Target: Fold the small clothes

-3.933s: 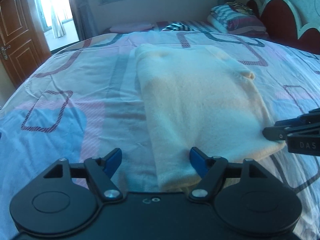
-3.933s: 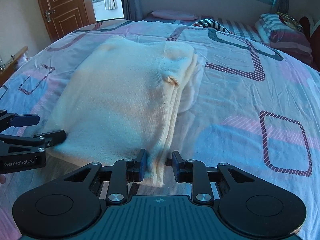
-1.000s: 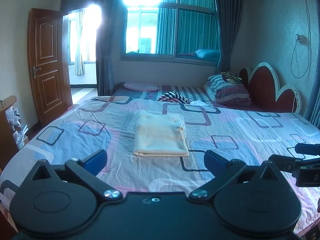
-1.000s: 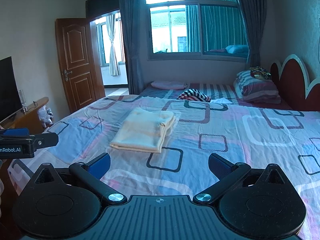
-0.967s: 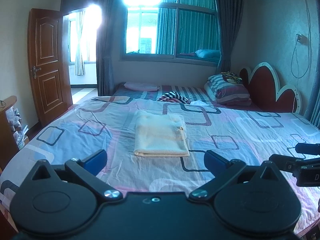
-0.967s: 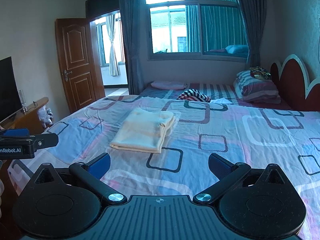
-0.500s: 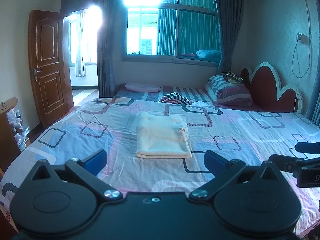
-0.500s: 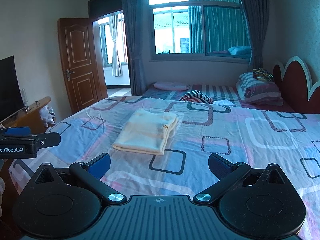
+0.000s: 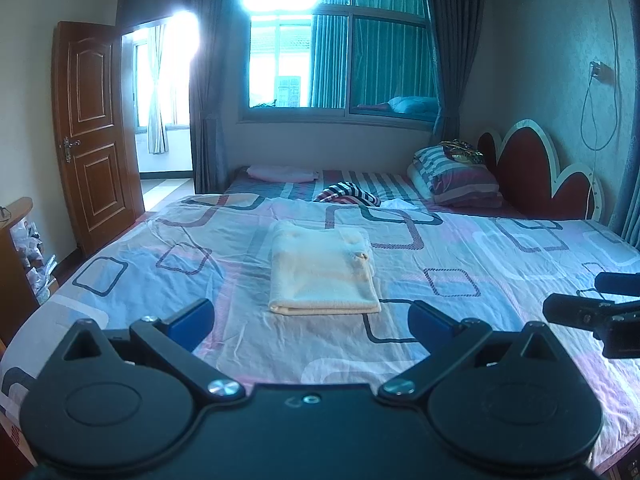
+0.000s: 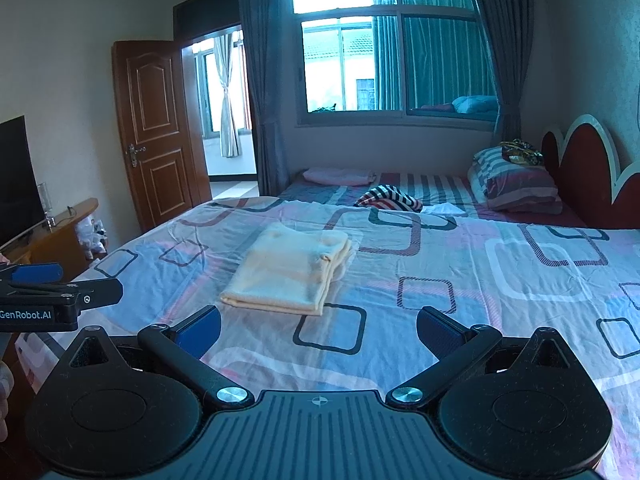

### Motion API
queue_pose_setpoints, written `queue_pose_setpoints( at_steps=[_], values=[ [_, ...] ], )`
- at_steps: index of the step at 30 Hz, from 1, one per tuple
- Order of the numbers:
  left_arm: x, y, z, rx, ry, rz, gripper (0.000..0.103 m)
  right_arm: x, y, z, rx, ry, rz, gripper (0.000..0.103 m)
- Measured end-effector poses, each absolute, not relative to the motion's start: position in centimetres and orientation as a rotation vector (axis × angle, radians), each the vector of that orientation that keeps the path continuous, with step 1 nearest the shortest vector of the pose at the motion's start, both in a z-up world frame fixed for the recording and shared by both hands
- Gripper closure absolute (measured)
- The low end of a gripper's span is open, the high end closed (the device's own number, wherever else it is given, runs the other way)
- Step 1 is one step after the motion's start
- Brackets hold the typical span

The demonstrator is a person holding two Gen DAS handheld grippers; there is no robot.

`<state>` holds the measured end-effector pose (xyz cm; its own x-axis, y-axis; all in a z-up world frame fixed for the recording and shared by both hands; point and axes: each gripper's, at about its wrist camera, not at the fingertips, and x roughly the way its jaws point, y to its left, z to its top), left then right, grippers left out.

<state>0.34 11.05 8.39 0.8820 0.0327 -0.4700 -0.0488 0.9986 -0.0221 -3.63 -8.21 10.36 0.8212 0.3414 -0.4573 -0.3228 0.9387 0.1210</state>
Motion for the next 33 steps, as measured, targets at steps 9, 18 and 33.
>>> queue_pose_setpoints(
  at_steps=[9, 18, 33],
  values=[
    [0.39, 11.02, 8.26, -0.034, 0.490, 0.046, 0.001, -3.67, -8.18, 10.27, 0.041, 0.494, 0.356, 0.000],
    [0.23, 11.03, 8.06, -0.026, 0.485, 0.029, 0.001, -3.71, -8.37, 10.10, 0.039, 0.495, 0.347, 0.000],
    [-0.08, 11.13, 7.55, -0.005, 0.469, 0.005, 0.001, -3.81, -8.44, 9.99, 0.030, 0.497, 0.360, 0.000]
  ],
)
